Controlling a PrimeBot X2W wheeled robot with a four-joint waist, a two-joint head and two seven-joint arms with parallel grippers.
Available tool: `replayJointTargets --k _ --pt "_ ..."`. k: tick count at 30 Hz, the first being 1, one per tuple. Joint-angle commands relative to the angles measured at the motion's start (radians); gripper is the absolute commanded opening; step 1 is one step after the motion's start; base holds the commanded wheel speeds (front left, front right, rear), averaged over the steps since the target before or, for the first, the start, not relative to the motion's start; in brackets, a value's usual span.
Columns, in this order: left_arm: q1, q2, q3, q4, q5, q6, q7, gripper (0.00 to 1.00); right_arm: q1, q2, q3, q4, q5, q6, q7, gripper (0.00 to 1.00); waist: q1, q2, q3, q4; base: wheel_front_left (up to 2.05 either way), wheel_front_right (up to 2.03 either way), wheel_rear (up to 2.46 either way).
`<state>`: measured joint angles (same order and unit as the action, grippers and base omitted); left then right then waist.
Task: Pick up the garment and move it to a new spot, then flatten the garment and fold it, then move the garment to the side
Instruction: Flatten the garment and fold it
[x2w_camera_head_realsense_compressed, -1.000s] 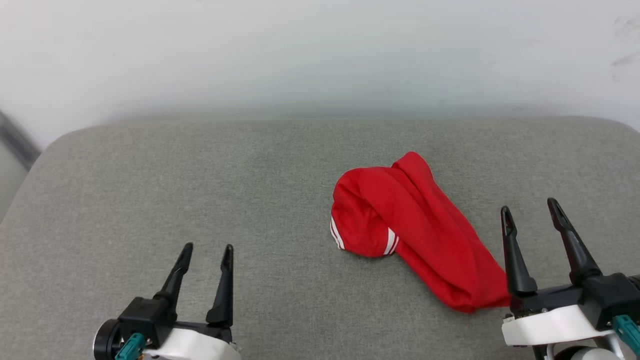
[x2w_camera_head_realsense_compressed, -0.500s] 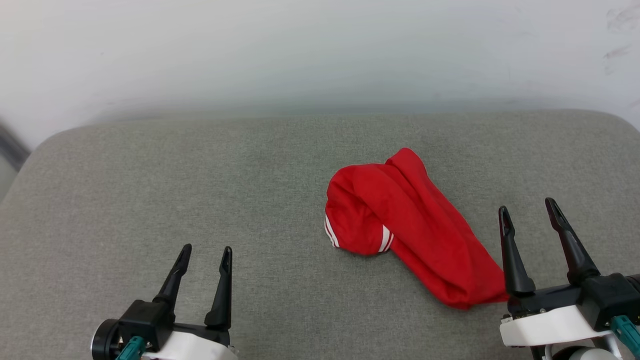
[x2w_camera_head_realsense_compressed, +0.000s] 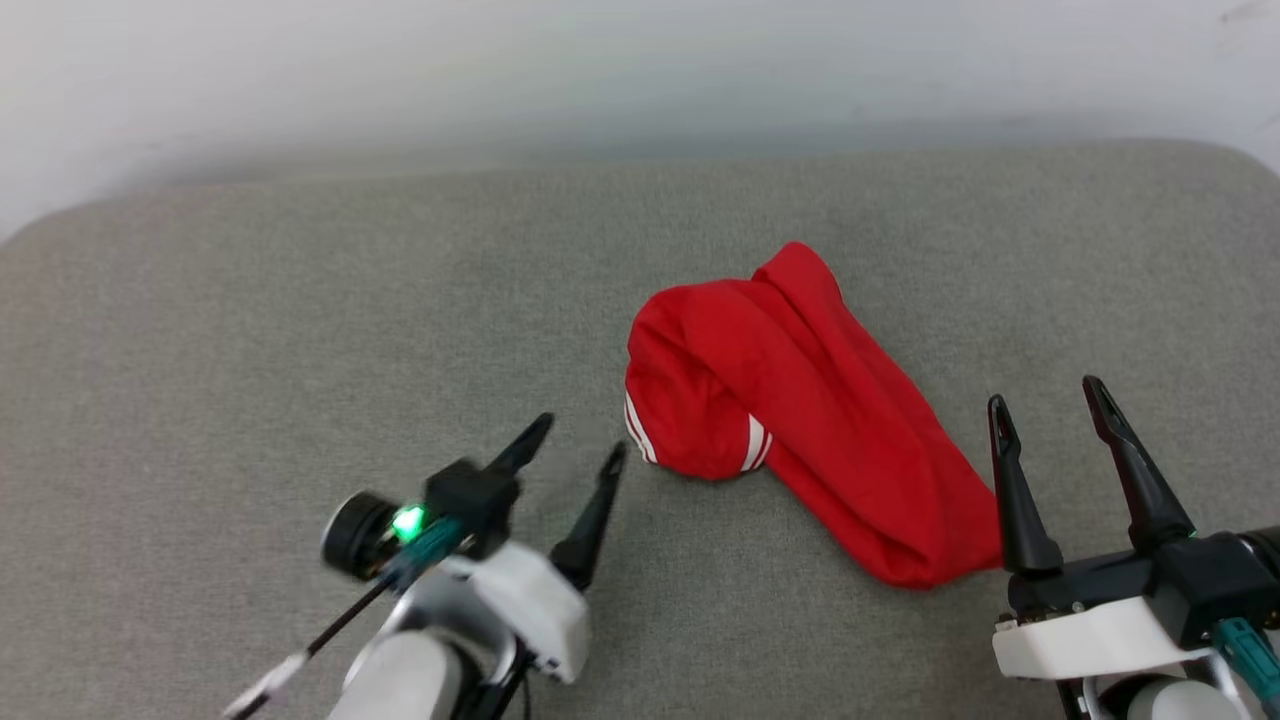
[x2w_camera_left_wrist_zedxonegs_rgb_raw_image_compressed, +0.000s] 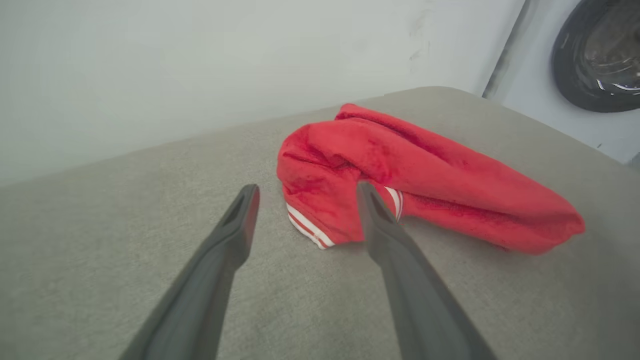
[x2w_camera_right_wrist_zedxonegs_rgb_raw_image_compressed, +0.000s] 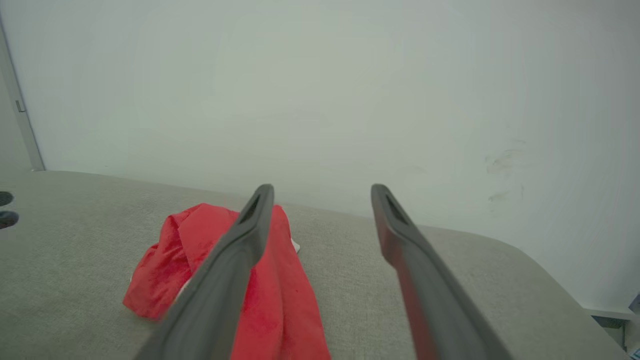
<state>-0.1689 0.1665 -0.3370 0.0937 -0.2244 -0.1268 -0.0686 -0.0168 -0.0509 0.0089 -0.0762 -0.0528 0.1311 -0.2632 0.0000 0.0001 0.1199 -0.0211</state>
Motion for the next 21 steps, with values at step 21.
replayJointTargets --k 21 --pt "-0.509 0.102 -0.404 0.106 -0.247 -0.003 0.574 1.00 -0.098 0.001 -0.003 -0.023 0.008 -0.001 -0.002 1.00 0.0000 -0.0001 0.240 -0.104 0.00 0.00 0.00"
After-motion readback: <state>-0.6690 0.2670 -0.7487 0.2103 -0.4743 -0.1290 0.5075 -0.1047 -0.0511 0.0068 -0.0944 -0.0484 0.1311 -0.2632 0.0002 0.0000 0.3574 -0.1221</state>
